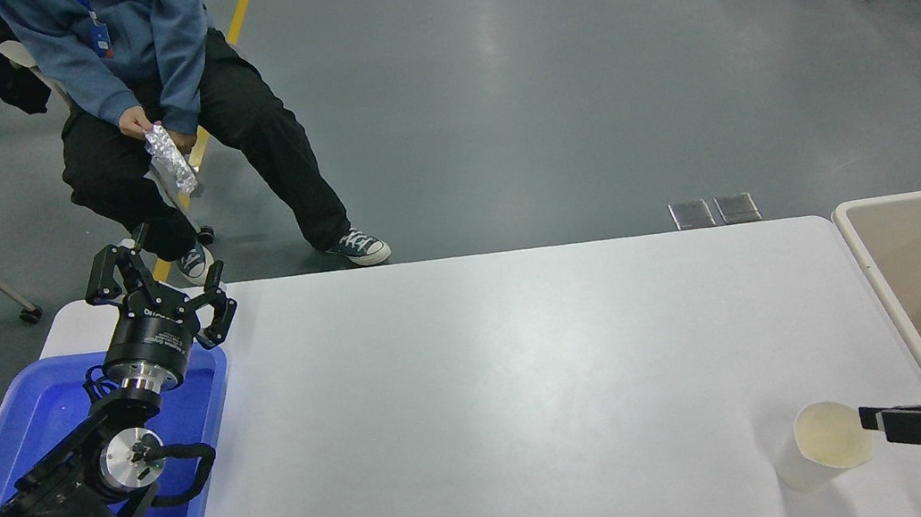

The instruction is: Dispose of the paper cup in the dustbin

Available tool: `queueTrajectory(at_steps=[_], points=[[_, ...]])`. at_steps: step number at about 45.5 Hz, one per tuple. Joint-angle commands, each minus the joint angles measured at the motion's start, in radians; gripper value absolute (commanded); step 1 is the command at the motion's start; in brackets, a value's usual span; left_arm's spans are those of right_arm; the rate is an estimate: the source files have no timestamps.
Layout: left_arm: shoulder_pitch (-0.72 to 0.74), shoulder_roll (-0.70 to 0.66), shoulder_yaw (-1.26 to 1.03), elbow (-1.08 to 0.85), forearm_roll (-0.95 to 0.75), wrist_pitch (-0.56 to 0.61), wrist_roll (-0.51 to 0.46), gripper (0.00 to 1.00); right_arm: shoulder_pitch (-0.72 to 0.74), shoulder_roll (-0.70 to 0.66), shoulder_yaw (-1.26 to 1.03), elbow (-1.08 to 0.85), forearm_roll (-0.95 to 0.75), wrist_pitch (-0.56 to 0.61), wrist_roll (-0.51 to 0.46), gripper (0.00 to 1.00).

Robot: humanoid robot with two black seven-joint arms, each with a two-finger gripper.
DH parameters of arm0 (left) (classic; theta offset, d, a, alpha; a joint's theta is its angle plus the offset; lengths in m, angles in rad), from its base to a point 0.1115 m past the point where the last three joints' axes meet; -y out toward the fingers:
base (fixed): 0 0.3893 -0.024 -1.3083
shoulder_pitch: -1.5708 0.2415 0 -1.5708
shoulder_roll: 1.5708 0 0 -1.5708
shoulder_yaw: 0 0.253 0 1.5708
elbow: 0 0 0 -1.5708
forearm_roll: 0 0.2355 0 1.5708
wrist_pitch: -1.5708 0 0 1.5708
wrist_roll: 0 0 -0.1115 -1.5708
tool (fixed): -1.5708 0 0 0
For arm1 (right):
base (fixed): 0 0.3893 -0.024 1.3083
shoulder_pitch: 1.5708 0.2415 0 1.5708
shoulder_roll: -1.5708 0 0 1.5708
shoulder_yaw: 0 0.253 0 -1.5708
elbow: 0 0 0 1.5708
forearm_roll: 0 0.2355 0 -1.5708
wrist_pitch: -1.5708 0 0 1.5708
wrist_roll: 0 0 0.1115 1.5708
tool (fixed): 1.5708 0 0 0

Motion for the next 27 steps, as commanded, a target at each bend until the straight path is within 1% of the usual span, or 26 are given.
queueTrajectory(at_steps=[1,6,12,27], points=[[0.000,0.000,0.000,0.000,0.000,0.000,0.000,1.00,-0.008,0.073,-0.008,-0.055,-0.005,-0.027,0.000,1.00],[0.000,0.000,0.000,0.000,0.000,0.000,0.001,1.00,-0.010,0.105,-0.009,-0.055,-0.005,-0.049,0.000,1.00],[0.000,0.000,0.000,0.000,0.000,0.000,0.000,1.00,-0.011,0.106,-0.023,-0.059,-0.006,-0.057,0.002,0.99],[0.000,0.000,0.000,0.000,0.000,0.000,0.000,1.00,-0.013,0.148,-0.054,-0.128,-0.006,-0.090,0.003,0.98]])
